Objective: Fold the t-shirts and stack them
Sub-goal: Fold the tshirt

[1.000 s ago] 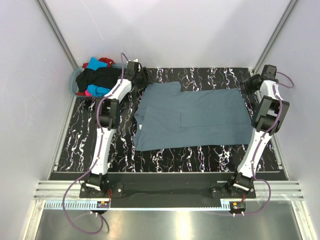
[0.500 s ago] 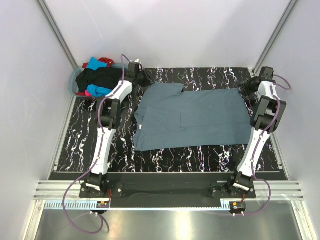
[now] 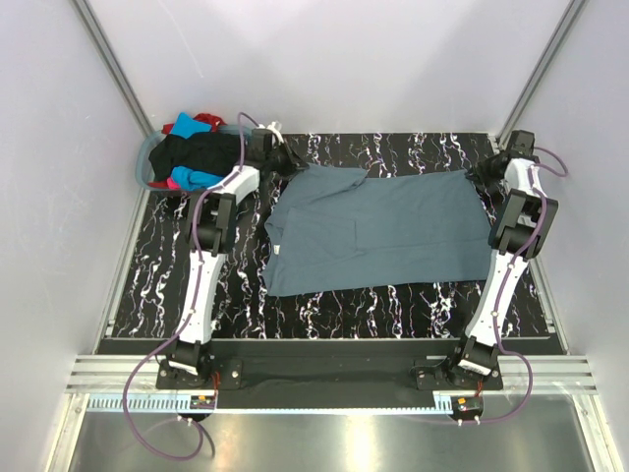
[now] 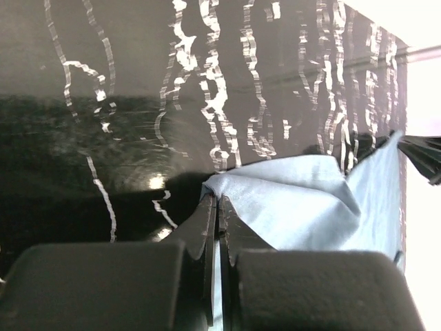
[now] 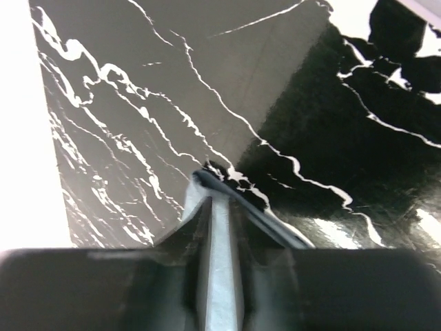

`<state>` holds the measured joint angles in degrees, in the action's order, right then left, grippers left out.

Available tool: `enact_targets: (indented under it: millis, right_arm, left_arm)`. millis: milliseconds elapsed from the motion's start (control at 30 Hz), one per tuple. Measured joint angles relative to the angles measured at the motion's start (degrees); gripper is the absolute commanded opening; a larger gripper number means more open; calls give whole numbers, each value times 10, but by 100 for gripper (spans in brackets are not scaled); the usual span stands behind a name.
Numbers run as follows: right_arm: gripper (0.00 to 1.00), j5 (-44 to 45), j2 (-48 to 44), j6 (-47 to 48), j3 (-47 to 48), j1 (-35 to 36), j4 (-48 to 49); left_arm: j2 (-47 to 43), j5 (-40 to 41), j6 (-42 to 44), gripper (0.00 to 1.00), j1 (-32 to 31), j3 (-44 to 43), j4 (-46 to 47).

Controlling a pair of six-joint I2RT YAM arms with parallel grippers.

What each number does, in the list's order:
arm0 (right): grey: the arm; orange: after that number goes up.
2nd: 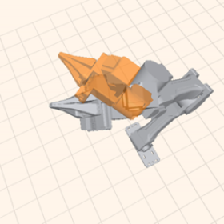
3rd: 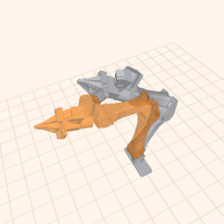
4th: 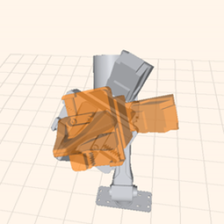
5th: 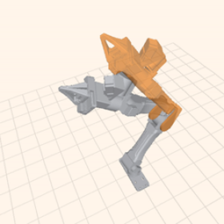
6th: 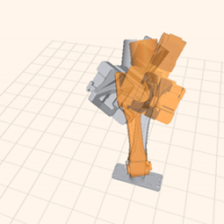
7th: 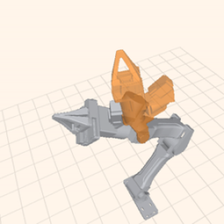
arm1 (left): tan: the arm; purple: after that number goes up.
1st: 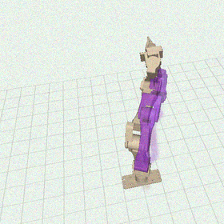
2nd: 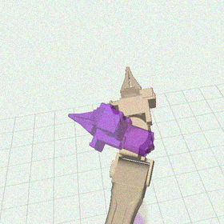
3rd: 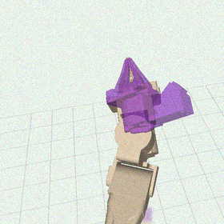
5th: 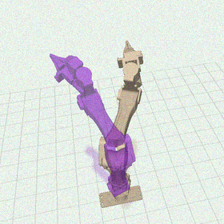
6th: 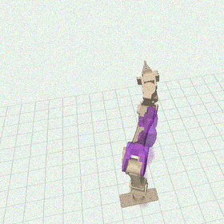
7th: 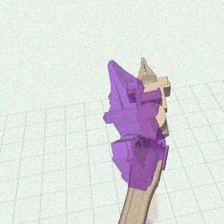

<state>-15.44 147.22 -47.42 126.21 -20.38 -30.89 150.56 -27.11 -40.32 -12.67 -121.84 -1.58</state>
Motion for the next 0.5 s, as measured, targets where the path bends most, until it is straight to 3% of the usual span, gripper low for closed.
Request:
enact_targets:
  millis: [100,200,367,500]
  right_arm:
    - [3,5,4,2,3,0,-10]
    - [1,6,5,5,7,0,-14]
    - [18,1,5,12,10,0,-15]
    - [25,-5,5,36,11,0,-7]
  left_arm:
    - [-22,-10,6,0,0,11,0]
    - [-55,-20,10,0,0,24,6]
    - [-93,-37,10,0,0,24,19]
    - [-104,-44,12,0,0,24,21]
